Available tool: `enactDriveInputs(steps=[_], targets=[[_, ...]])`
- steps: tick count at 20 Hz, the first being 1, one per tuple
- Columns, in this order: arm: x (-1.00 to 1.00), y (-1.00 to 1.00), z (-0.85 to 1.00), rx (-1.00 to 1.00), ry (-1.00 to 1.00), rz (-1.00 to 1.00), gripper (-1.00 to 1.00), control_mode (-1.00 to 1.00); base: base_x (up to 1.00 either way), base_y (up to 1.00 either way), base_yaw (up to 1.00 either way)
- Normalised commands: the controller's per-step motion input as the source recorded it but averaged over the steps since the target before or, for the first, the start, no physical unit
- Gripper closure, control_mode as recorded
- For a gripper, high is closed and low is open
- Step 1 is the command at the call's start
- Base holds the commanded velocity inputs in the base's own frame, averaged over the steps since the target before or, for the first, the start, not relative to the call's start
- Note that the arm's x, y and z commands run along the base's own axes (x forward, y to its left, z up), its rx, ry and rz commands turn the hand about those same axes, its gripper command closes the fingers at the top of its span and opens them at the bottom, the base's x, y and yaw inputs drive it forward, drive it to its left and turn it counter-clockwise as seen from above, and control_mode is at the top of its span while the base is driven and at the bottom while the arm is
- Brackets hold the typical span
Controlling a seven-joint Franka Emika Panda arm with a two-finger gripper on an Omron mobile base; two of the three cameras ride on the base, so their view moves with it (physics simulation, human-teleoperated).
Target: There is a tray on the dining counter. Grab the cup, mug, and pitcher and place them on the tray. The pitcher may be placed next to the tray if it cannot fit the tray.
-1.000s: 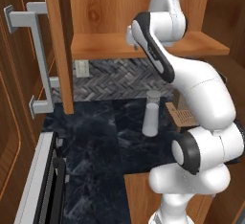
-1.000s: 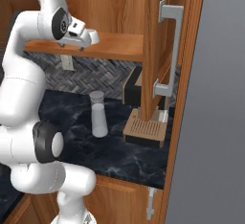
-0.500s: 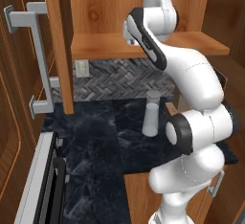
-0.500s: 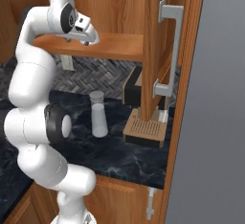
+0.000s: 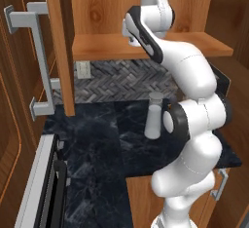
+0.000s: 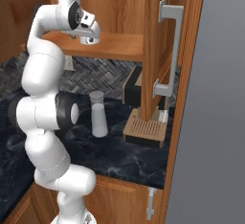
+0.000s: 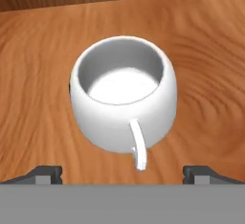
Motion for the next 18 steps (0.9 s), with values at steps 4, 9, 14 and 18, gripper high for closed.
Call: enactDriveInputs(steps=[4, 9, 14, 18], targets=[[0.34, 0.00, -0.06, 0.00, 0.00, 0.00, -1.00, -1.00, 0.00, 0.00, 0.00], [0.37, -0.01, -0.08, 0.00, 0.00, 0.00, -1.00, -1.00, 0.00, 0.00, 0.00], [0.21, -0.02, -0.13, 0.00, 0.00, 0.00, -1.00, -1.00, 0.00, 0.00, 0.00], [-0.08, -0.08, -0.15, 0.00, 0.00, 0.00, -1.00, -1.00, 0.00, 0.00, 0.00]])
